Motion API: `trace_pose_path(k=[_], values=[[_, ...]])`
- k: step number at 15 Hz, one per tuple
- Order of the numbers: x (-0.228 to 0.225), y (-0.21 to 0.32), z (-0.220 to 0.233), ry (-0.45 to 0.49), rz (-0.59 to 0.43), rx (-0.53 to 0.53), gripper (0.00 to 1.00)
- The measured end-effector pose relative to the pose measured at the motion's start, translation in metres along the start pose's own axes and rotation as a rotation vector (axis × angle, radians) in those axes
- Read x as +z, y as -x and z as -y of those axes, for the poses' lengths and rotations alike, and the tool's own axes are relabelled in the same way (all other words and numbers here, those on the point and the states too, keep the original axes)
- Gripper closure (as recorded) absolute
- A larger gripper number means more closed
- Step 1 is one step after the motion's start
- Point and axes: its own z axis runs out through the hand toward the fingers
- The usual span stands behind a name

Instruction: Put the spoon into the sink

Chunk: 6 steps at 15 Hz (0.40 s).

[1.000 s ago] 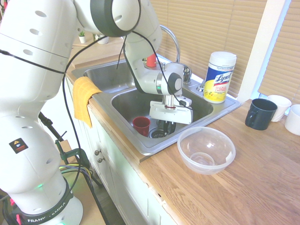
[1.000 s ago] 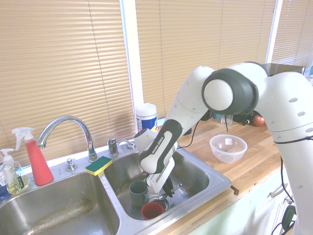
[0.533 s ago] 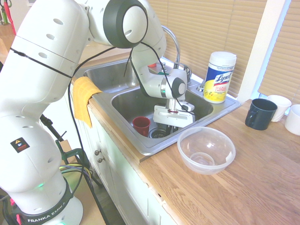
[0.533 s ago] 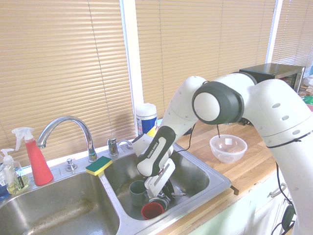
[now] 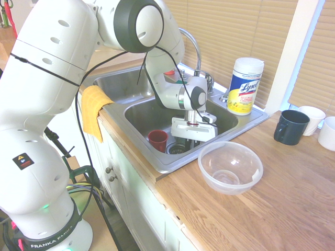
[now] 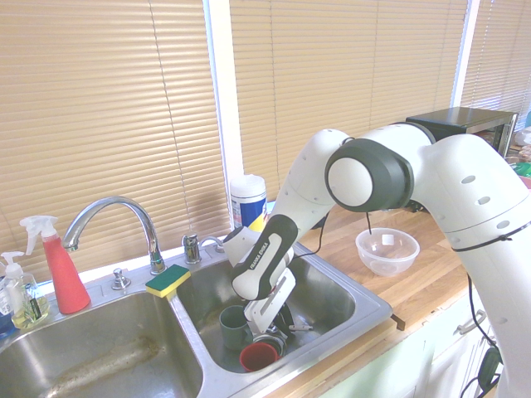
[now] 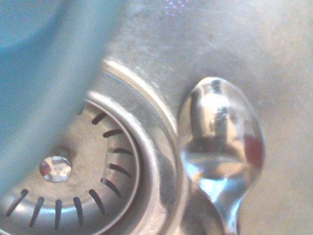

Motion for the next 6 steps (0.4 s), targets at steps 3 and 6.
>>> trace_pose_path(k=[3,6], values=[[-0.006,0.004,-0.004,-0.007,-0.013,0.002,0.00],[-0.022,0.017,-0.014,-0.037,-0.055,-0.004,0.00]])
